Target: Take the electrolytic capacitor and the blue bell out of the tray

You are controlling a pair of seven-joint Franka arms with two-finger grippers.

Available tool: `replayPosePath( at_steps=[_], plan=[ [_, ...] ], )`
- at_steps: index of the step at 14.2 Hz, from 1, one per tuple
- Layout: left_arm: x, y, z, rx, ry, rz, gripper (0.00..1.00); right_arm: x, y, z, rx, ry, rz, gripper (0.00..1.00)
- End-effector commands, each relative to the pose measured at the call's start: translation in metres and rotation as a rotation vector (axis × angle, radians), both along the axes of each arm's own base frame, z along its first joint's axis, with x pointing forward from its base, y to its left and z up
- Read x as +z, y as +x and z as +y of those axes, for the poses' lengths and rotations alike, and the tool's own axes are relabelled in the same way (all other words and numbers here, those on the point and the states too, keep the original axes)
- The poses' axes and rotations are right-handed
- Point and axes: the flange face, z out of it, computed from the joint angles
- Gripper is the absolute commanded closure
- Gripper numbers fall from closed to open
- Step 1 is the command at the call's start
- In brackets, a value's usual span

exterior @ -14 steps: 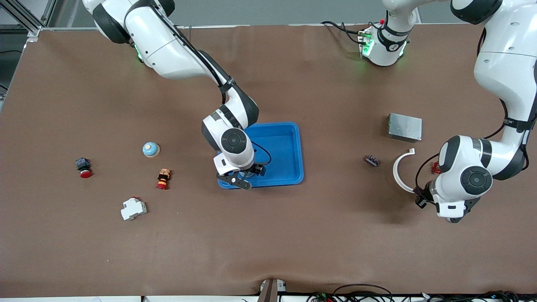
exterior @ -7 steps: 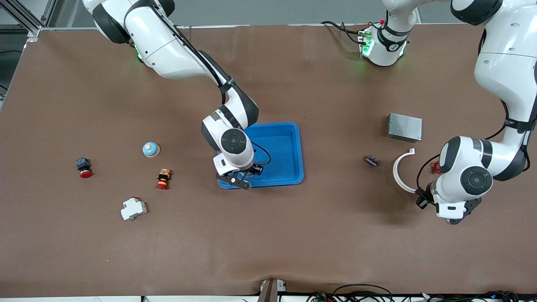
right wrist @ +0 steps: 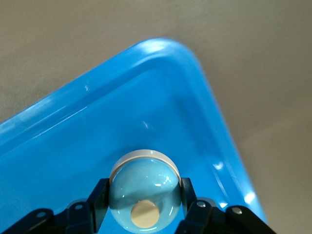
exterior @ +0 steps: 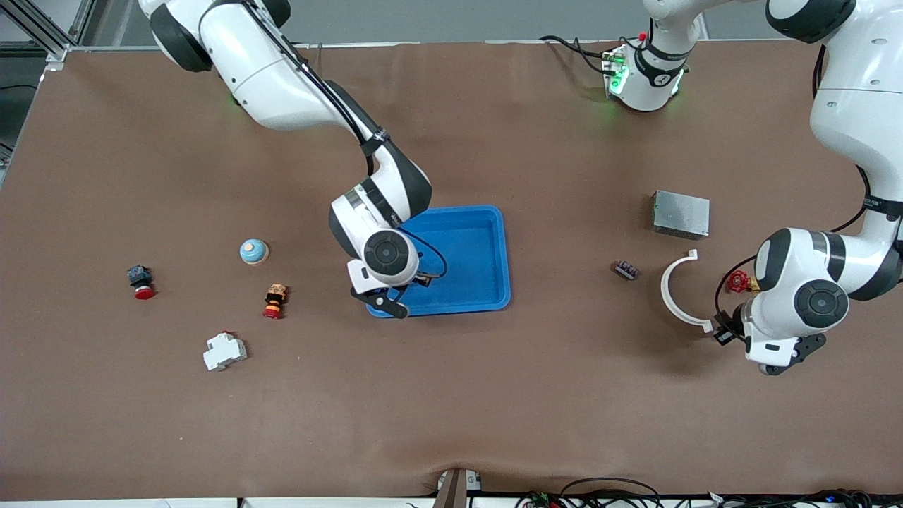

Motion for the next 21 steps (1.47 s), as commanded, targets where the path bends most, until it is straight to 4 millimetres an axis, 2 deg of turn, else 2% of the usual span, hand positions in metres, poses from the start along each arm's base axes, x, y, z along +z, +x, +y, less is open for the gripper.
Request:
replayPosePath(
  at_steps=[1,2,3,5,7,8,9,10,11,12,13,14,17,19,21],
  plan=[
    [0.003,-0.025,-0.003,-0.030,0.030,0.037,1.00,0.033,0.028,-0.041,0.006,0.034,0.060,1.00],
    [0.002,-0.034,0.007,-0.031,0.033,0.054,1.00,0.050,0.032,-0.057,0.076,0.048,0.078,1.00],
    [0.001,-0.043,0.013,-0.029,0.030,0.066,1.00,0.075,0.042,-0.082,0.119,0.071,0.071,1.00],
    [-0.003,-0.053,0.014,-0.040,0.030,0.088,1.00,0.104,0.053,-0.124,0.237,0.097,0.075,1.00],
    [-0.004,-0.055,0.019,-0.033,0.030,0.093,1.00,0.119,0.058,-0.160,0.341,0.086,0.068,1.00],
    [-0.004,-0.055,0.019,-0.034,0.029,0.093,0.97,0.125,0.058,-0.174,0.382,0.071,0.063,1.00],
    [-0.003,-0.054,0.014,-0.032,0.019,0.089,0.78,0.129,0.060,-0.185,0.417,0.062,0.061,1.00],
    [0.001,-0.051,0.003,-0.038,0.008,0.079,0.66,0.130,0.061,-0.194,0.445,0.050,0.061,1.00],
    [0.004,-0.049,-0.001,-0.042,0.003,0.073,0.43,0.133,0.063,-0.210,0.466,0.049,0.061,1.00],
    [0.010,-0.049,-0.006,-0.047,0.001,0.066,0.11,0.134,0.065,-0.226,0.488,0.057,0.062,1.00],
    [0.022,-0.046,-0.012,-0.057,0.002,0.047,0.00,0.135,0.069,-0.243,0.521,0.074,0.055,1.00],
    [0.035,-0.043,-0.018,-0.063,-0.004,0.028,0.00,0.134,0.072,-0.263,0.556,0.090,0.043,1.00],
    [0.113,-0.020,-0.029,-0.104,0.011,-0.104,0.00,0.128,0.077,-0.320,0.657,0.125,-0.028,1.00],
    [0.158,-0.016,-0.038,-0.146,0.005,-0.137,0.00,0.119,0.081,-0.357,0.720,0.145,-0.043,1.00],
    [0.208,-0.018,-0.051,-0.290,0.014,-0.128,0.00,0.101,0.081,-0.394,0.779,0.161,-0.065,1.00]
  ],
)
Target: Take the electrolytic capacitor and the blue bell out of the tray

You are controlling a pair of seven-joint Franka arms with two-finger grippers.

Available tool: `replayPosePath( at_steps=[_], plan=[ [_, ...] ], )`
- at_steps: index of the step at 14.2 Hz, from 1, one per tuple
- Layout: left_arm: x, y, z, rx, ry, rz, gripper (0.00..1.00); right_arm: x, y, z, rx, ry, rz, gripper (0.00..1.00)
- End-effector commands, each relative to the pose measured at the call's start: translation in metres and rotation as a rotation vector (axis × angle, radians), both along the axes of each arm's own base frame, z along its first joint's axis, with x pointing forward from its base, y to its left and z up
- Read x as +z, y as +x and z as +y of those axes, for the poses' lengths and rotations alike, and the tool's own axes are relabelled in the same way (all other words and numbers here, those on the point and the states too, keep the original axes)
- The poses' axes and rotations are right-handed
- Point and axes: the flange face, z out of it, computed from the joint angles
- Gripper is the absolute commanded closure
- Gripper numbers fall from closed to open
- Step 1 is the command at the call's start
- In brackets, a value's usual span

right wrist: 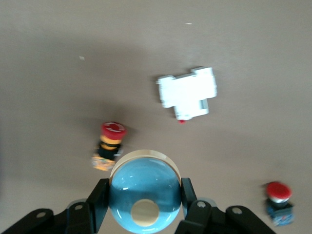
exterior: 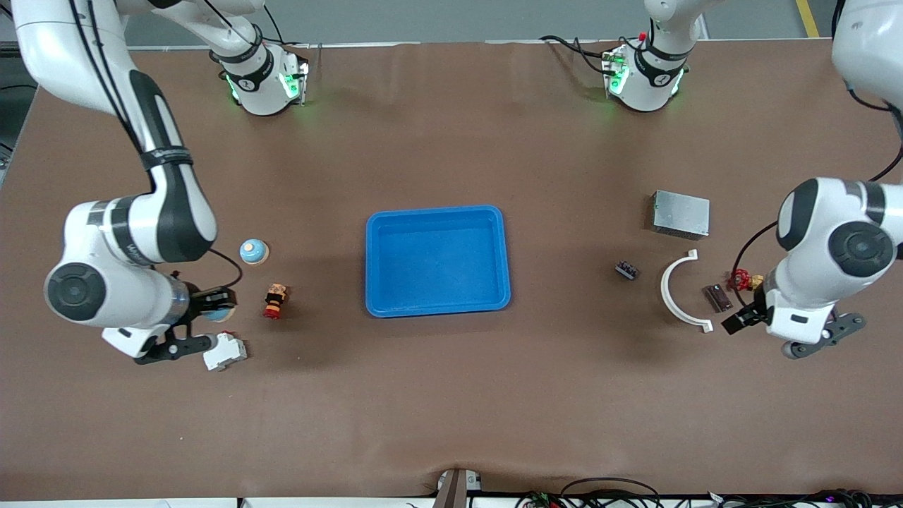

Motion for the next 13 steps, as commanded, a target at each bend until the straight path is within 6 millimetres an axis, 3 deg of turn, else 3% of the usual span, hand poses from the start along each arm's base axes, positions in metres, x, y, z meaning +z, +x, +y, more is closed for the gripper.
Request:
replayPosePath(
  at_steps=[1,5,7,9,13],
  plan=[
    [0.071,-0.007,-0.009,-0.140,0.017,0.023,0.00,-0.019,-0.011,-0.042,0.088,0.023,-0.034,1.00],
    [0.144,-0.024,-0.022,-0.136,-0.094,0.118,0.00,-0.058,-0.008,-0.112,0.219,0.048,-0.104,1.00],
    [0.178,-0.038,-0.027,-0.231,-0.091,0.103,0.00,-0.076,-0.005,-0.125,0.276,0.029,-0.121,1.00],
    [0.199,-0.052,-0.029,-0.341,-0.063,0.126,0.00,-0.101,-0.005,-0.152,0.292,-0.015,-0.140,1.00],
    [0.242,-0.074,-0.031,-0.367,-0.079,0.148,0.00,-0.121,-0.005,-0.163,0.314,-0.018,-0.159,1.00]
  ],
)
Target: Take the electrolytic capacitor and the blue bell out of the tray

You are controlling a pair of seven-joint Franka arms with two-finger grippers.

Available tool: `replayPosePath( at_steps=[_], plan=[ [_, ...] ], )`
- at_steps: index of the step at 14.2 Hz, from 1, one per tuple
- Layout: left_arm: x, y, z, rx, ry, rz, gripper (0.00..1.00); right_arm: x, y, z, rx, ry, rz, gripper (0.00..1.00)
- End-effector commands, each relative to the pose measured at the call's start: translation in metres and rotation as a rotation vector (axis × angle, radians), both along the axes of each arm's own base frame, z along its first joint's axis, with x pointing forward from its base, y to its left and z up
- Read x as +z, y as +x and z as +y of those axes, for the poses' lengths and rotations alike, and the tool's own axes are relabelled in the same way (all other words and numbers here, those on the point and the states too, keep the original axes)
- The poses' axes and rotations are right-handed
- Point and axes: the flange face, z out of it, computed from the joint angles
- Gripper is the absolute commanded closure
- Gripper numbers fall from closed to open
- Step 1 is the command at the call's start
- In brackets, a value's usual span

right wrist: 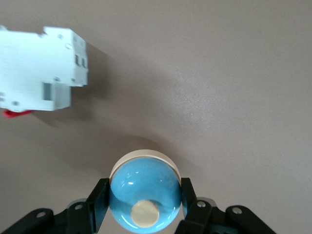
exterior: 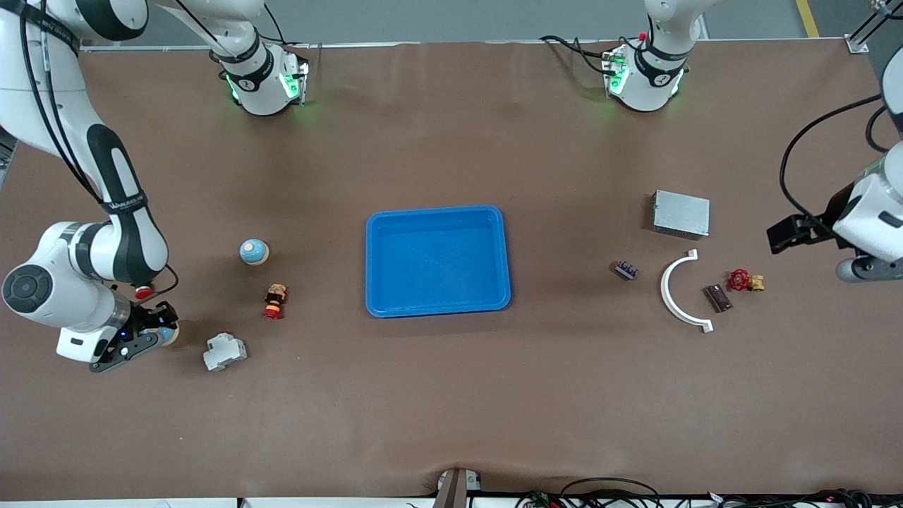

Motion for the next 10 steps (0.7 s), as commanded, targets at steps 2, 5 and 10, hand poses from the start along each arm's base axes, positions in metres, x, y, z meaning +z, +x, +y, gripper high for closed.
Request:
replayPosePath(
  at_steps=[2,5,10],
  plan=[
    [0.046,-0.028,0.008,0.006,-0.063,-0.025,0.00,-0.004,0.001,0.001,0.035,-0.007,0.001,1.00],
    [0.058,-0.043,0.004,-0.041,-0.064,0.003,0.00,-0.011,-0.001,-0.002,0.027,-0.005,0.009,1.00],
    [0.069,-0.062,-0.017,-0.062,-0.040,0.002,0.00,-0.021,-0.002,-0.009,0.020,-0.001,0.010,1.00]
  ],
)
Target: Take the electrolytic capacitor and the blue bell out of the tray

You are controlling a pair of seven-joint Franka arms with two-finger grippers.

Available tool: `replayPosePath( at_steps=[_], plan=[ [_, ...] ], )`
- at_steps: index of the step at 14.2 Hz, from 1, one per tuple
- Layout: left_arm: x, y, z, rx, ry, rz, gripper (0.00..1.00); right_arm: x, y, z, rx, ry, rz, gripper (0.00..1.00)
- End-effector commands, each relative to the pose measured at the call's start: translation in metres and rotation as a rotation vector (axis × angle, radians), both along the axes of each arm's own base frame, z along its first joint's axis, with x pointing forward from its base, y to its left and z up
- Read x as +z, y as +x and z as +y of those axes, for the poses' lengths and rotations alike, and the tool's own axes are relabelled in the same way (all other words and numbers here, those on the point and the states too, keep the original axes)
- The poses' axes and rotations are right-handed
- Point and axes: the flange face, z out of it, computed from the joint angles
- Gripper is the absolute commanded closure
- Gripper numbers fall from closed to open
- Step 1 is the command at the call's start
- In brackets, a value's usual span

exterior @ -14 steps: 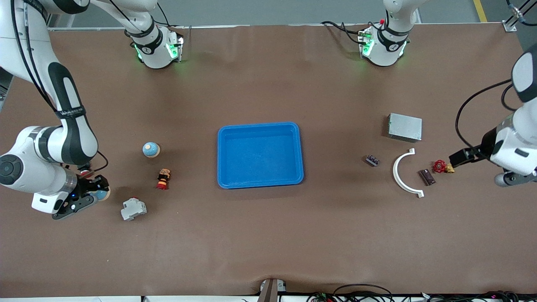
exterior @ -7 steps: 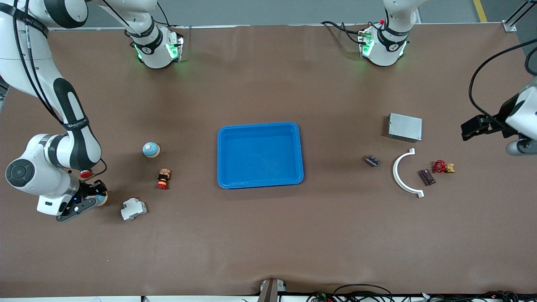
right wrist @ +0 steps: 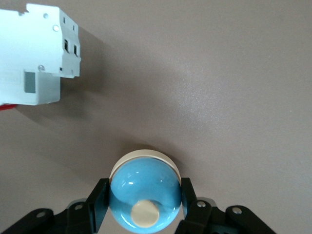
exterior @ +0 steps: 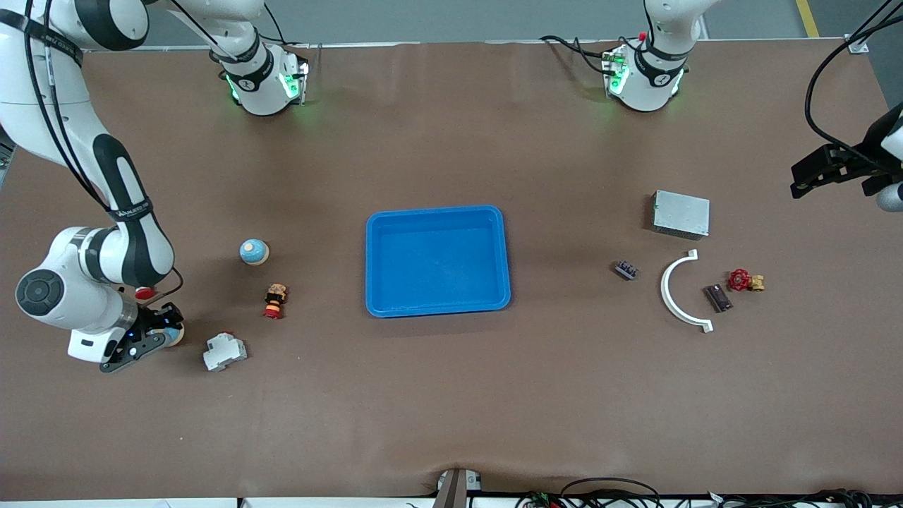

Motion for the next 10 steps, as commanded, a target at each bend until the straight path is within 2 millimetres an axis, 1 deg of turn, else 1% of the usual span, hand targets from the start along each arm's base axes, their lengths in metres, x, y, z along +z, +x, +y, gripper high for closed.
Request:
replayPosePath(
  at_steps=[1,3,4,5,7,9,10],
  plan=[
    [-0.001,-0.019,-0.028,-0.051,0.012,0.019,0.00,-0.005,-0.001,-0.009,0.007,-0.001,-0.001,1.00],
    [0.000,-0.033,-0.044,-0.051,0.030,0.015,0.00,-0.007,-0.001,-0.009,0.005,0.000,0.000,1.00],
    [0.000,-0.037,-0.041,-0.044,0.032,0.016,0.00,-0.007,-0.001,-0.008,0.005,-0.001,0.000,1.00],
    [-0.002,-0.042,-0.048,-0.056,0.034,0.020,0.00,-0.008,0.000,-0.006,0.007,-0.001,0.001,1.00],
    [-0.006,-0.055,-0.046,-0.056,0.031,0.018,0.00,-0.014,-0.002,-0.010,-0.004,0.003,0.008,1.00],
    [-0.010,-0.065,-0.042,-0.052,0.028,0.003,0.00,-0.016,-0.003,-0.014,-0.011,0.003,0.008,1.00],
    [-0.010,-0.067,-0.041,-0.044,0.028,-0.001,0.00,-0.017,-0.003,-0.014,-0.011,0.004,0.010,1.00]
  ],
)
